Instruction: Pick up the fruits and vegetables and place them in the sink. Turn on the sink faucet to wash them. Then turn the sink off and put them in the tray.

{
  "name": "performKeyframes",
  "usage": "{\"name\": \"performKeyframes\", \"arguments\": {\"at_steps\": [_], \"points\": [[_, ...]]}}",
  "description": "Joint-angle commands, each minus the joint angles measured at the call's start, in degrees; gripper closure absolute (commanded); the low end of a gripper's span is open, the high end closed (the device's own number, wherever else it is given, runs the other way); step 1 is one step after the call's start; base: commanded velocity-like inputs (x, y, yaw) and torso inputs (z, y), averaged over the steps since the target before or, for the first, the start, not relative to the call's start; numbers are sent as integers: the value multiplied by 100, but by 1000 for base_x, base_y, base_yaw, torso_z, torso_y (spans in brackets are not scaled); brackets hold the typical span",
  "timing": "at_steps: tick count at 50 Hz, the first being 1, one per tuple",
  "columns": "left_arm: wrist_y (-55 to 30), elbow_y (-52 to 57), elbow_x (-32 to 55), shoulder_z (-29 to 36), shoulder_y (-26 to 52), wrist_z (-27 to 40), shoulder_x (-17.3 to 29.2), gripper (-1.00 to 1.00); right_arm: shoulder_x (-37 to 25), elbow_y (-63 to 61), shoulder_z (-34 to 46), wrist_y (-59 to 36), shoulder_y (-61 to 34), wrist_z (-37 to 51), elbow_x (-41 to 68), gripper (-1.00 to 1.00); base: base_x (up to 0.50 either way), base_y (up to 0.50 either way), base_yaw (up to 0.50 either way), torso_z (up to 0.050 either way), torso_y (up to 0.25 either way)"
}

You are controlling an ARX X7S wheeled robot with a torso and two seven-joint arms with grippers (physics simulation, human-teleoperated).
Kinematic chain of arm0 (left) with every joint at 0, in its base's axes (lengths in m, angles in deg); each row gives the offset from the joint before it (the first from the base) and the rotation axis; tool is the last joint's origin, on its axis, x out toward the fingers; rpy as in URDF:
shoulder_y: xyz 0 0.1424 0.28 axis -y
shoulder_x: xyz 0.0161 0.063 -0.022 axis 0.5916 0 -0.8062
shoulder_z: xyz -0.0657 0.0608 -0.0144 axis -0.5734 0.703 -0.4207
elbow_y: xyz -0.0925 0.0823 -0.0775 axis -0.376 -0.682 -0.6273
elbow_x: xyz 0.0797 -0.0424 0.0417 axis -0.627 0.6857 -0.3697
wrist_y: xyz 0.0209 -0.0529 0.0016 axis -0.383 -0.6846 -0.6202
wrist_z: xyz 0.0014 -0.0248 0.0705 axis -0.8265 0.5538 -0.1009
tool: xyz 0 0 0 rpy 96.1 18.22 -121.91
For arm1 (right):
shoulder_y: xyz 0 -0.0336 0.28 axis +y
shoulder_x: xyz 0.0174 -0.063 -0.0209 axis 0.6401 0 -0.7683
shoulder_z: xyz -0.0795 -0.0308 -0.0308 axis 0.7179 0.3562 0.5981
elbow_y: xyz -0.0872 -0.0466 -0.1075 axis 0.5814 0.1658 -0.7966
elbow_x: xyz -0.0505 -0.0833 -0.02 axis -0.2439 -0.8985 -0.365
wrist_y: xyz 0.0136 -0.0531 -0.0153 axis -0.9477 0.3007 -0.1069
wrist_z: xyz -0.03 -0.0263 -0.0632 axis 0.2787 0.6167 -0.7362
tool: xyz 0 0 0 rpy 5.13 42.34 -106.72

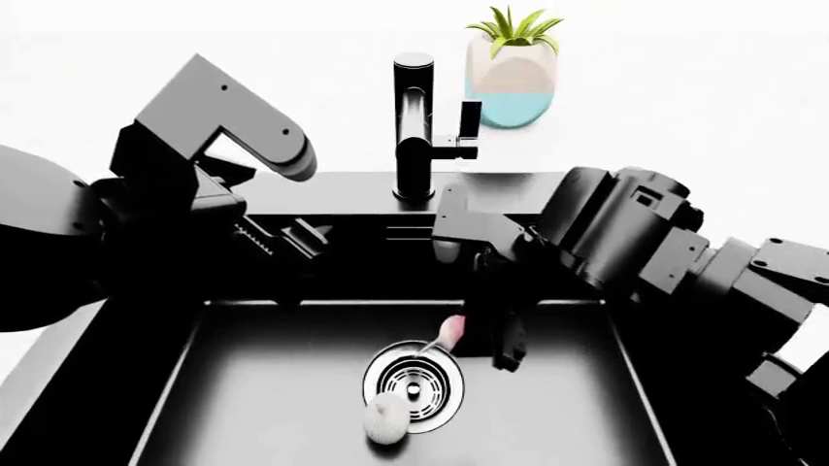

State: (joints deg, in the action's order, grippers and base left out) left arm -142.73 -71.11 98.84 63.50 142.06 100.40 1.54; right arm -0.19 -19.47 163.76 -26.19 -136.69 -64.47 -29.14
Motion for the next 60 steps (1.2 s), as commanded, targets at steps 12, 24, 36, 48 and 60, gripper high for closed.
{"name": "performKeyframes", "arguments": {"at_steps": [12,24,36,48,60], "points": [[13,-20,-78,96,17,-73,-59,-100,1098,2407,271,842,381,-552,-429,100,18,0,0,0,0],[56,-17,-115,105,0,-132,-17,-100,2103,4389,254,1636,591,-1221,-622,100,18,0,0,0,0],[79,-26,-166,135,-11,-189,3,-100,2105,4342,-16,1090,635,-766,-392,100,18,0,0,0,0],[128,-39,-239,168,-55,-246,10,-100,2106,4159,41,672,674,-480,75,100,19,0,-1,0,1],[168,-28,-262,190,-93,-277,41,-100,2106,4117,27,205,672,47,345,100,19,0,-1,0,0]]}}
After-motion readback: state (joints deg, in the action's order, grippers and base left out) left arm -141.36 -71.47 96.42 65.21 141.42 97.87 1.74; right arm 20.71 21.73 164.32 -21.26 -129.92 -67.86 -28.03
